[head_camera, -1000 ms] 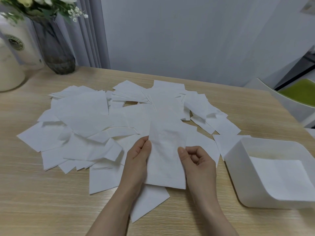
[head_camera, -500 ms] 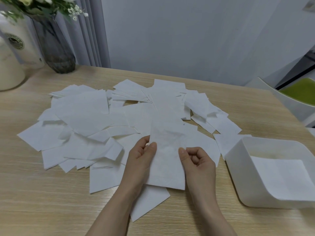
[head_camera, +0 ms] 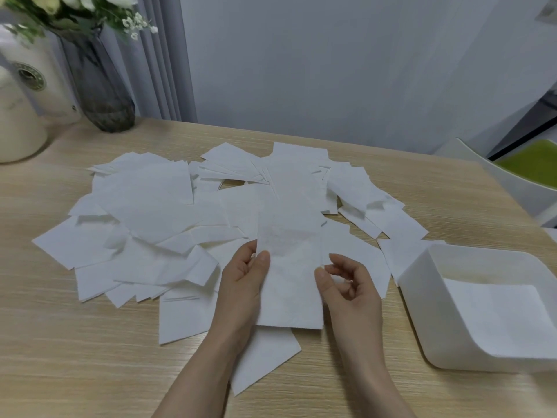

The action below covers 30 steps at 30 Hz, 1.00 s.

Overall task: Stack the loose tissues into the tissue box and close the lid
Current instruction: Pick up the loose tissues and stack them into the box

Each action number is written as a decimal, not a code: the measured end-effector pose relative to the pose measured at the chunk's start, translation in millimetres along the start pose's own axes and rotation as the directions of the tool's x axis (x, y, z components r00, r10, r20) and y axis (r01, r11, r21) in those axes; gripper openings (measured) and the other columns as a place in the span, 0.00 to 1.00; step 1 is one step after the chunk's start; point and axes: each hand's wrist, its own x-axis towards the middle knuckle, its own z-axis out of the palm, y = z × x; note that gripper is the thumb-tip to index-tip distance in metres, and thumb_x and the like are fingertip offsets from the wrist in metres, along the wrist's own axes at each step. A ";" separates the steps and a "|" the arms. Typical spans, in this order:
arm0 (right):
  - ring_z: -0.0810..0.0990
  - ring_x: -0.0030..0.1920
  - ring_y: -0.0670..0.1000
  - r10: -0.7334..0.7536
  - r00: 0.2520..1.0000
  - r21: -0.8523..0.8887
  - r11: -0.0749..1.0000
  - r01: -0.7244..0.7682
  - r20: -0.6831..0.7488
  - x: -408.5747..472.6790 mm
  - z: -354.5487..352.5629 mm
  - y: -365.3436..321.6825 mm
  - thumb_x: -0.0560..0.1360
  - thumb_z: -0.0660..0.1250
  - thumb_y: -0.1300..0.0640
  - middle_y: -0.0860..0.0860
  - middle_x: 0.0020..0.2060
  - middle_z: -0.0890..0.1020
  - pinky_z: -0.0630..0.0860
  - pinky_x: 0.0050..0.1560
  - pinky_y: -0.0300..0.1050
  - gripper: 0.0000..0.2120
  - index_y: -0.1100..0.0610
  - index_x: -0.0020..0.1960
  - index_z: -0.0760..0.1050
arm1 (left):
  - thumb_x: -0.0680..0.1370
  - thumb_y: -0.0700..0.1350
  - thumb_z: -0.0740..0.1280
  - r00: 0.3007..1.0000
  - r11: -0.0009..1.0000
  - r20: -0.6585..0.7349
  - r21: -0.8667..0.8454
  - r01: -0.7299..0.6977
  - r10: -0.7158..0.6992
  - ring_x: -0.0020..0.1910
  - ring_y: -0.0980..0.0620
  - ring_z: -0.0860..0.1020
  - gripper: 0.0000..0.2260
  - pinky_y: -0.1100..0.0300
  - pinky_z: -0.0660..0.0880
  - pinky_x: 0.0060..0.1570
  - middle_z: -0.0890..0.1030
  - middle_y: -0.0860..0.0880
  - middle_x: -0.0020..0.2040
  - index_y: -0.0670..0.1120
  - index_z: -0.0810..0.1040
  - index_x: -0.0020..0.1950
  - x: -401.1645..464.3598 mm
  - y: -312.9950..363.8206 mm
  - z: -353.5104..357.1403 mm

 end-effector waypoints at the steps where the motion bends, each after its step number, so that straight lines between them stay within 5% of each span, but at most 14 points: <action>1: 0.77 0.35 0.43 0.015 1.000 0.043 0.999 -0.016 0.016 -1.4 0.2 -0.8 0.73 0.72 0.57 0.44 0.39 0.81 0.74 0.39 0.29 0.13 0.48 0.56 0.76 | 0.82 0.41 0.61 1.000 1.000 -0.012 -0.002 -0.005 0.005 0.49 0.48 0.84 0.09 0.54 0.80 0.49 0.86 0.46 0.50 0.44 0.78 0.59 -0.4 0.8 0.2; 10: 0.81 0.41 0.49 0.003 0.992 0.152 0.988 -0.022 0.129 -22.3 -0.8 8.9 0.76 0.67 0.64 0.58 0.40 0.80 0.76 0.43 0.37 0.22 0.41 0.63 0.73 | 0.81 0.37 0.62 0.997 0.999 -0.069 -0.037 -0.032 0.029 0.45 0.51 0.84 0.09 0.59 0.80 0.44 0.86 0.48 0.47 0.44 0.79 0.57 -5.0 7.3 9.0; 16: 0.79 0.45 0.36 -0.080 0.974 -0.066 0.993 0.095 0.213 -3.8 -27.4 -19.0 0.78 0.62 0.69 0.37 0.42 0.83 0.71 0.45 0.28 0.15 0.51 0.51 0.80 | 0.78 0.36 0.67 0.999 0.996 -0.009 0.075 -0.045 0.046 0.36 0.50 0.78 0.15 0.60 0.75 0.24 0.77 0.46 0.38 0.49 0.77 0.62 7.8 33.7 -2.0; 19: 0.77 0.39 0.34 -0.101 0.960 -0.136 0.981 0.141 0.262 2.1 -43.2 -35.6 0.78 0.62 0.69 0.33 0.37 0.81 0.69 0.41 0.26 0.14 0.51 0.50 0.80 | 0.76 0.33 0.67 0.991 0.984 0.133 0.167 -0.056 0.034 0.30 0.53 0.76 0.20 0.62 0.71 0.20 0.81 0.45 0.49 0.52 0.78 0.63 8.6 46.6 -6.9; 21: 0.76 0.34 0.36 -0.116 0.964 -0.055 0.990 0.133 0.239 3.2 -50.5 -42.4 0.77 0.64 0.69 0.37 0.37 0.81 0.70 0.37 0.28 0.13 0.52 0.51 0.80 | 0.76 0.31 0.66 0.984 0.985 0.174 0.157 -0.075 0.047 0.31 0.51 0.75 0.18 0.61 0.71 0.21 0.83 0.45 0.52 0.50 0.82 0.59 5.2 50.0 -4.0; 26: 0.73 0.31 0.44 -0.136 0.983 0.110 0.986 0.122 0.127 -3.2 -56.5 -40.2 0.75 0.67 0.67 0.42 0.32 0.74 0.72 0.33 0.35 0.14 0.52 0.54 0.80 | 0.78 0.34 0.66 0.992 0.986 -0.005 0.113 -0.124 0.126 0.24 0.50 0.75 0.14 0.62 0.78 0.29 0.84 0.54 0.52 0.51 0.83 0.55 -7.8 47.5 16.9; 30: 0.73 0.31 0.39 -0.180 0.982 0.099 0.980 0.173 0.062 -13.9 -60.2 -40.3 0.74 0.67 0.67 0.38 0.28 0.75 0.71 0.35 0.30 0.13 0.53 0.55 0.79 | 0.78 0.33 0.66 0.987 0.987 -0.030 0.054 -0.153 0.155 0.37 0.50 0.84 0.14 0.58 0.82 0.34 0.85 0.51 0.52 0.49 0.82 0.57 -25.3 40.0 40.8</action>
